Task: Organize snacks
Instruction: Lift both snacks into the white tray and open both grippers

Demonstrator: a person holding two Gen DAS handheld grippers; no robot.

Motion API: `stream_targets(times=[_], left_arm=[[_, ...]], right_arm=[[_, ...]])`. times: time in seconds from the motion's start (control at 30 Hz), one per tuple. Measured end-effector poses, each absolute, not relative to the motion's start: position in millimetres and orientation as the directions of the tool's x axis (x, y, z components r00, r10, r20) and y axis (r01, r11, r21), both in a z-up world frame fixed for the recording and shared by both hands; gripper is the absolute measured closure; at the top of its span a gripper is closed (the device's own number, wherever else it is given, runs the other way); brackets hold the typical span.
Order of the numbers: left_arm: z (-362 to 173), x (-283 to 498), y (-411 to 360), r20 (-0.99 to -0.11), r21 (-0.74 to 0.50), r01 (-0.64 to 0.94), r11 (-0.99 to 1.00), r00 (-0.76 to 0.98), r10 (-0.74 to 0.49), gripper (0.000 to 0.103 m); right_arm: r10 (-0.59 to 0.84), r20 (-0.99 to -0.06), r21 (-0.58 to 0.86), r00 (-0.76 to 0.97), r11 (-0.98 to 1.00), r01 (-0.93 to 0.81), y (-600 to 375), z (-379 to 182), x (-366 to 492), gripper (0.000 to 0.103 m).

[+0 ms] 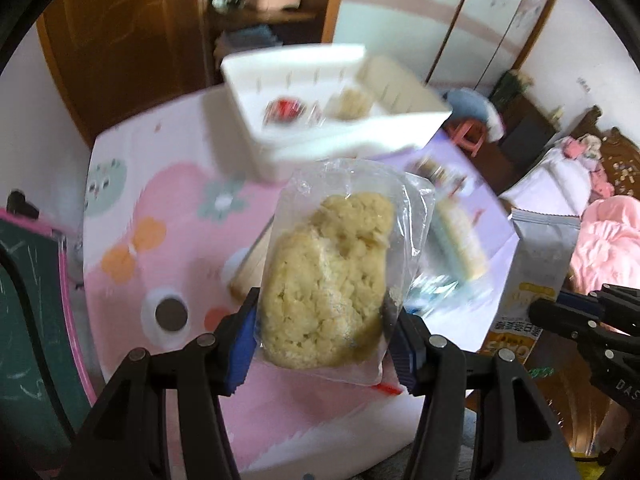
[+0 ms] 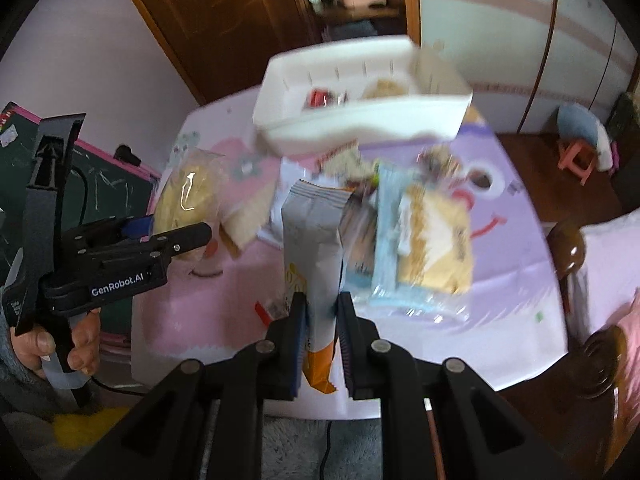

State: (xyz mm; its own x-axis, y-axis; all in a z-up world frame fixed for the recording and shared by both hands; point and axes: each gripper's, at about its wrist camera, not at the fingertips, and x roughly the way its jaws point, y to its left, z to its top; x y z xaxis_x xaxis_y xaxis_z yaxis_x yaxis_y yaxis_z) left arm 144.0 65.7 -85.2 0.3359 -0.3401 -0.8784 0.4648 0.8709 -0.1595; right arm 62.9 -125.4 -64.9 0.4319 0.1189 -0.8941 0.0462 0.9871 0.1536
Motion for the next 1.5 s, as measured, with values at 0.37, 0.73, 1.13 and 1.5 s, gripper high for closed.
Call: stream_targets(times=[0.37,0.73,1.13,1.5], left_arm=[[-10.7,157.6,32.2,-0.810,-0.170,0.433,0.885,0.450,-0.376,0.047],[39.3,217.0,-3.0,-0.775,-0.118,0.254,0.960,0.581,-0.249,0.047],[39.6,301.6,-28.2,-0.763,-0.074,0.077,0.994,0.638,-0.106,0.047],[1.8,359.4,-51.1,-0.802,-0.056,0.036,0.998,0.594,-0.066,0.047]], right_arm=[[0.117,-0.816,0.106,0.566,0.993,-0.052,-155.6,26.4,100.3,0.088],[0.175,-0.779,0.111,0.602,0.984,-0.143,-206.6,53.1,189.7,0.088],[0.235,-0.748,0.134,0.621,0.970,-0.205,-237.3,43.8,289.5,0.088],[0.260,-0.799,0.188,0.543,0.965,-0.184,-243.6,-1.7,345.5,0.088]])
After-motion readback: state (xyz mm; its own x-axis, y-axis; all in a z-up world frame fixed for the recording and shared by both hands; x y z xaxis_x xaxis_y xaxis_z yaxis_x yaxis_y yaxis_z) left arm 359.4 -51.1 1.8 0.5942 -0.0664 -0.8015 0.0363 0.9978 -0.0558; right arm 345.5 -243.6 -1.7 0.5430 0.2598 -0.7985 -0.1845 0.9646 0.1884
